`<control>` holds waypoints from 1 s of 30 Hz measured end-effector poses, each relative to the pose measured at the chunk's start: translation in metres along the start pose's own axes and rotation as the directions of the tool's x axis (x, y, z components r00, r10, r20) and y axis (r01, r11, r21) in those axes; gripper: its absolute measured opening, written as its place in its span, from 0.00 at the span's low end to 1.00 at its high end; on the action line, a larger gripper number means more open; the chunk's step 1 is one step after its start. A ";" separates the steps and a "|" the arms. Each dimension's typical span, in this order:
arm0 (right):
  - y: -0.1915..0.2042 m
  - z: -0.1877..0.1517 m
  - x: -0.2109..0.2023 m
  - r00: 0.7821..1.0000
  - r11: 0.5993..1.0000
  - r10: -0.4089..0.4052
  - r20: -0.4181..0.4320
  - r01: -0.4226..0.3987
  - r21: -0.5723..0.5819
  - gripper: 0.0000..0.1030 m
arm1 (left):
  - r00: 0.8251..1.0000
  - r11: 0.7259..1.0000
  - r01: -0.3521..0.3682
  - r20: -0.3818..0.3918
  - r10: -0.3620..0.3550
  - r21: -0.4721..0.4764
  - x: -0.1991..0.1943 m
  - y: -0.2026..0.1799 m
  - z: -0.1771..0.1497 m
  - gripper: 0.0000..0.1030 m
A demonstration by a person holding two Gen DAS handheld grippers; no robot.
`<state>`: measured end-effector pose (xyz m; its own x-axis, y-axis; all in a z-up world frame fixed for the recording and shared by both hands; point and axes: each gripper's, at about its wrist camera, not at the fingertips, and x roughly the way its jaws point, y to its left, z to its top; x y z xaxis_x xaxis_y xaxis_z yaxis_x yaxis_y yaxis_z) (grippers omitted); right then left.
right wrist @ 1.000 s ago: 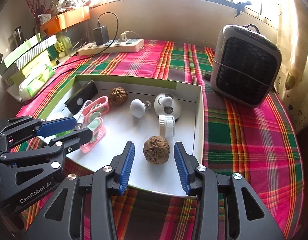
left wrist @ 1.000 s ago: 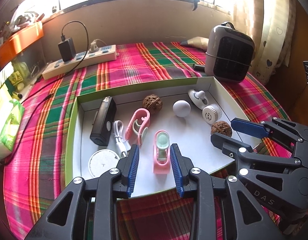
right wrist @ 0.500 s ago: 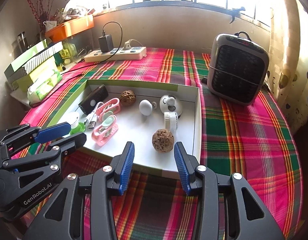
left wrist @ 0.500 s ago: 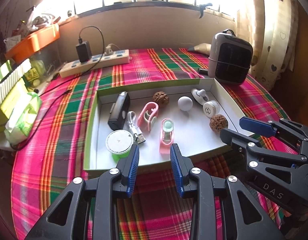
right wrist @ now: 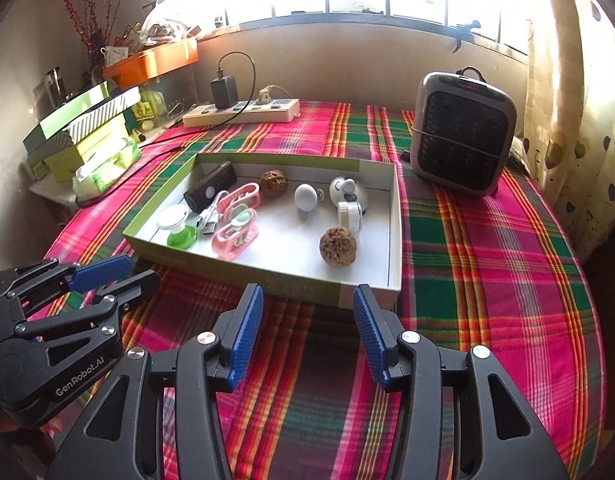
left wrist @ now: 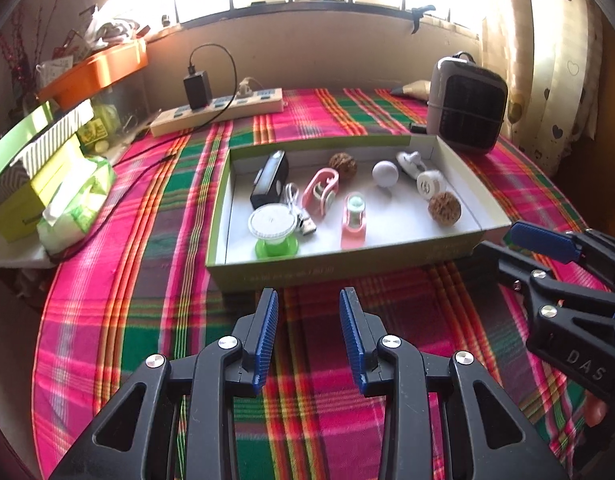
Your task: Organize objects
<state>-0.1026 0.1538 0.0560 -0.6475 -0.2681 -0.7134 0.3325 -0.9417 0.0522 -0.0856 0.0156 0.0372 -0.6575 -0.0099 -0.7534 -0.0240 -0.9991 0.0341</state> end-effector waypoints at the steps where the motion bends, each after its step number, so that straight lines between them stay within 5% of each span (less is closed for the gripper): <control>1: 0.000 -0.001 0.000 1.000 1.000 0.000 -0.003 0.000 0.001 0.51 | 1.000 1.000 -0.002 -0.008 0.002 -0.006 0.001 0.001 -0.003 0.29; 10: -0.003 -0.024 0.009 0.998 1.000 -0.020 -0.065 0.021 0.015 0.55 | 0.997 0.999 -0.026 -0.078 0.023 -0.041 0.010 0.005 -0.027 0.29; 26: -0.012 -0.046 0.009 0.991 0.996 -0.079 -0.113 0.082 0.021 0.56 | 0.997 0.995 -0.061 -0.045 0.058 -0.083 0.005 0.004 -0.038 0.32; 30: -0.013 -0.050 0.007 0.990 0.995 -0.091 -0.110 0.094 0.025 0.65 | 0.997 0.995 -0.059 -0.045 0.055 -0.085 0.005 0.004 -0.038 0.32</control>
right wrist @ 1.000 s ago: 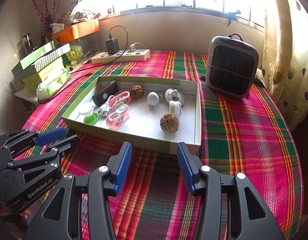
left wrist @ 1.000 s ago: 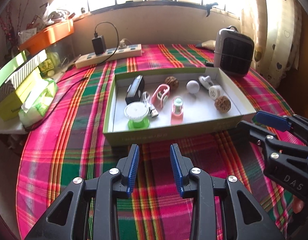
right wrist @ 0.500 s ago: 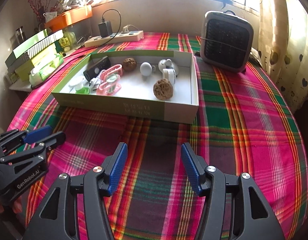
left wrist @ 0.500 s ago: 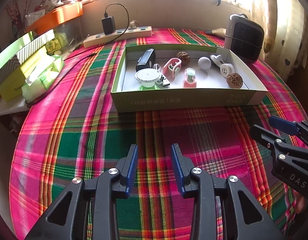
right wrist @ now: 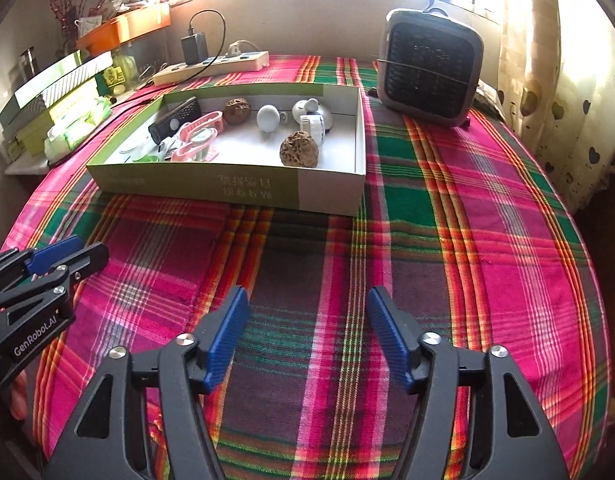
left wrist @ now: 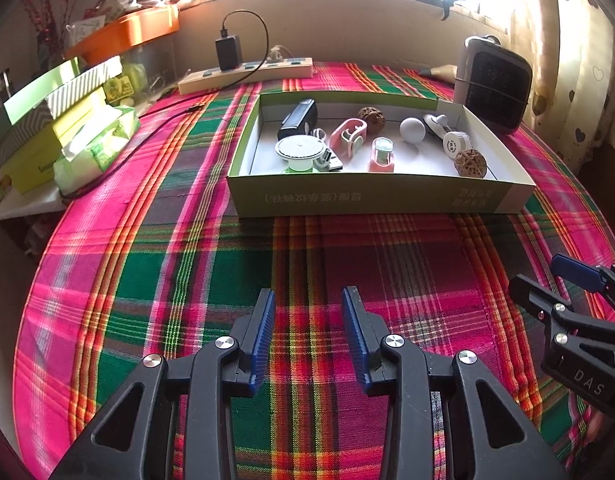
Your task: Organize objects
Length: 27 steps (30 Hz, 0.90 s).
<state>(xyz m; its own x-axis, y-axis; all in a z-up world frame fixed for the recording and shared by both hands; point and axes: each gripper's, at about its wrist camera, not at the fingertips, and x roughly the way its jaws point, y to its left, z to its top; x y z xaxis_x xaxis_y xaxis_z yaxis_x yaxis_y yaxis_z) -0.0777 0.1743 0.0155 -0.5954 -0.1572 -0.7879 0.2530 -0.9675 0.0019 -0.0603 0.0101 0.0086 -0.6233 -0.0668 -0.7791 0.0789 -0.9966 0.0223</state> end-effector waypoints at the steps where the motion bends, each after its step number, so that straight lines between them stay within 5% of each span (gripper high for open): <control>1: -0.001 0.000 0.000 1.000 1.000 0.000 -0.001 0.000 0.002 0.65 | 1.000 1.000 0.002 0.000 -0.002 -0.002 0.000 0.000 -0.001 0.32; 27: 0.000 0.002 0.002 1.000 1.000 -0.006 -0.005 0.006 0.003 0.70 | 1.000 1.000 0.009 0.013 -0.009 0.001 -0.001 0.001 -0.002 0.33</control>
